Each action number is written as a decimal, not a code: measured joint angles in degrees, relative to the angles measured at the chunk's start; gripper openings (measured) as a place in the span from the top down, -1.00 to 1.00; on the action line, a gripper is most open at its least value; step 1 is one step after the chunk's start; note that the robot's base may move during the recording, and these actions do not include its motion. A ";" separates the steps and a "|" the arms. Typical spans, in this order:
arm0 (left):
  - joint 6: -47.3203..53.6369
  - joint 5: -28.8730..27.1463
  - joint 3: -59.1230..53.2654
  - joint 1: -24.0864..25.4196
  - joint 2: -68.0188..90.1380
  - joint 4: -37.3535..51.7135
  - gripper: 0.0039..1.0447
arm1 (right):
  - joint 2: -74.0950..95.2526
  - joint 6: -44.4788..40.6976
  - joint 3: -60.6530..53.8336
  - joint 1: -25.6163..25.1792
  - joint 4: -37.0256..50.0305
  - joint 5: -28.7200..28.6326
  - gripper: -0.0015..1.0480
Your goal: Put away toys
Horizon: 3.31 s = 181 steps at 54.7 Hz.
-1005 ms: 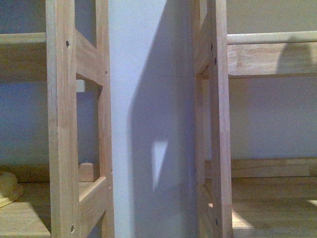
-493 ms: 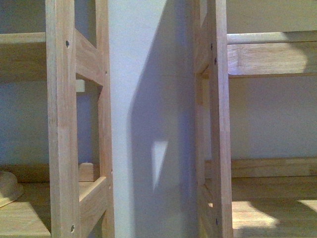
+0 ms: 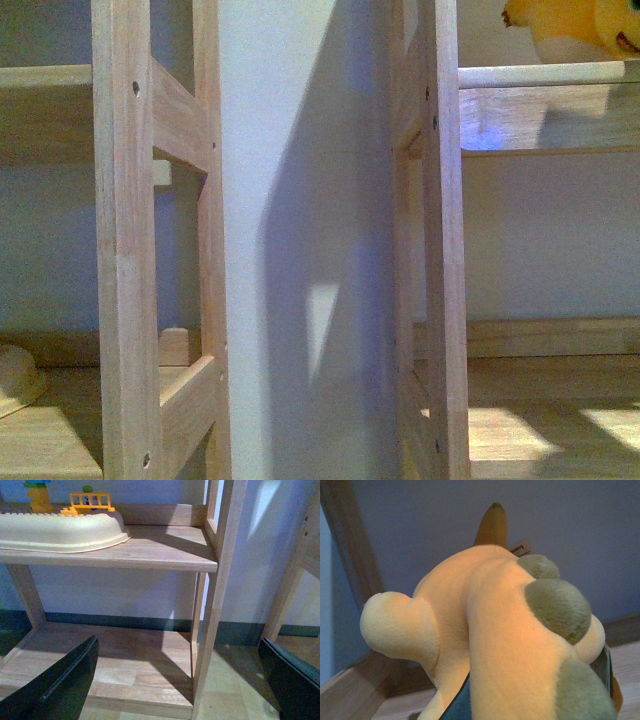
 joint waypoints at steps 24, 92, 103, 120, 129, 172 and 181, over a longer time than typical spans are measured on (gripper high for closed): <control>0.00 0.00 0.00 0.00 0.00 0.00 -0.88 | 7.37 2.75 7.39 6.82 -3.43 3.45 0.86; 0.00 0.00 0.00 0.00 0.00 0.00 -0.88 | 8.96 -2.01 8.81 10.62 -5.88 9.49 -0.87; 0.00 0.00 0.00 0.00 0.00 0.00 -0.88 | 7.54 -3.37 6.93 10.43 -2.43 10.38 -0.87; 0.00 0.00 0.00 0.00 0.00 0.00 -0.88 | 1.75 -15.21 -0.59 10.23 18.27 12.41 -0.87; 0.00 0.00 0.00 0.00 0.00 0.00 -0.88 | -2.91 -16.81 -4.96 8.90 21.64 12.22 -0.87; 0.00 0.00 0.00 0.00 0.02 0.00 -0.88 | -52.24 0.90 -60.37 -13.31 7.15 -0.37 -0.87; 0.00 -0.02 0.00 0.00 0.00 0.00 -0.88 | -65.33 1.90 -72.46 -7.67 -0.55 -1.16 -0.87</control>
